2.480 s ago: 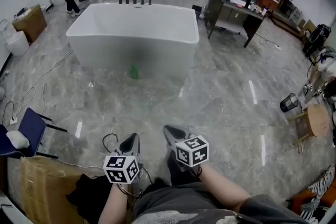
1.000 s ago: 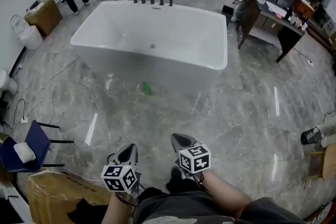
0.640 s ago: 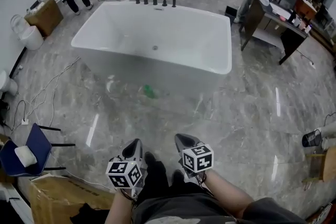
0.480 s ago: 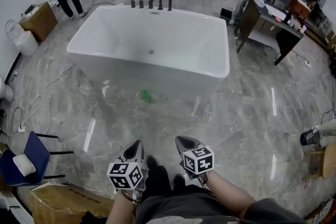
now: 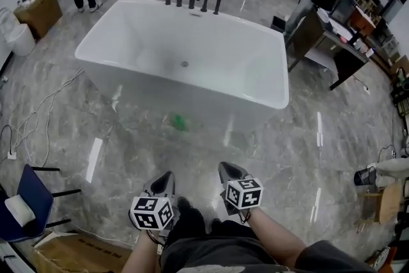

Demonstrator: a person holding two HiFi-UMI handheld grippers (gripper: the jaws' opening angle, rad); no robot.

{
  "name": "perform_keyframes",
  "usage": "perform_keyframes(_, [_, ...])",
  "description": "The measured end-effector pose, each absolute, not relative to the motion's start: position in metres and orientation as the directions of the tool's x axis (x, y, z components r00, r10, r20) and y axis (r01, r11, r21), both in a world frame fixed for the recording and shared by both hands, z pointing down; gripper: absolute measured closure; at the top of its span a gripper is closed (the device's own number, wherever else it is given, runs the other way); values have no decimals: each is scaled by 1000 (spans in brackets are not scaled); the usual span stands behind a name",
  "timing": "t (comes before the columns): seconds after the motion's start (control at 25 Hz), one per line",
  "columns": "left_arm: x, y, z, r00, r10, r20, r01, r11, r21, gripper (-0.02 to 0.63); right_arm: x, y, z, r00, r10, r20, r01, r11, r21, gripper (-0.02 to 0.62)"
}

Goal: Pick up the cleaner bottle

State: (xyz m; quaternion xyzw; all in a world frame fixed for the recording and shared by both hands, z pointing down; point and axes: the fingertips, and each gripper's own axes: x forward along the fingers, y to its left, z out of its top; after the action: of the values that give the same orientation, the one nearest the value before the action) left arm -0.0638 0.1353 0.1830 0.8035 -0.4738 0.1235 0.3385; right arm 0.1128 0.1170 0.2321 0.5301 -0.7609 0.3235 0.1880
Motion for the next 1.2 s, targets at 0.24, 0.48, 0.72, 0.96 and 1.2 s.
perform_keyframes(0.24, [-75, 111, 221, 546, -628, 555, -836, -359, 416, 591, 100, 82, 265, -349, -676, 649, -936, 214, -280, 568])
perform_keyframes(0.48, [-90, 85, 272, 509, -638, 577, -853, -286, 436, 591, 99, 56, 315, -372, -676, 636, -928, 268, -258, 568])
perform_keyframes(0.72, [-106, 38, 330, 447, -670, 593, -885, -232, 404, 591, 104, -2, 358, -359, -724, 589, -932, 244, -268, 568])
perform_keyframes(0.96, [-120, -13, 393, 364, -693, 622, -919, -158, 361, 591, 105, -72, 412, -378, -736, 562, -920, 227, -321, 568])
perform_keyframes(1.2, [-104, -60, 472, 391, -666, 636, -916, -214, 339, 591, 116, -127, 487, -388, -728, 565, -920, 267, -288, 568])
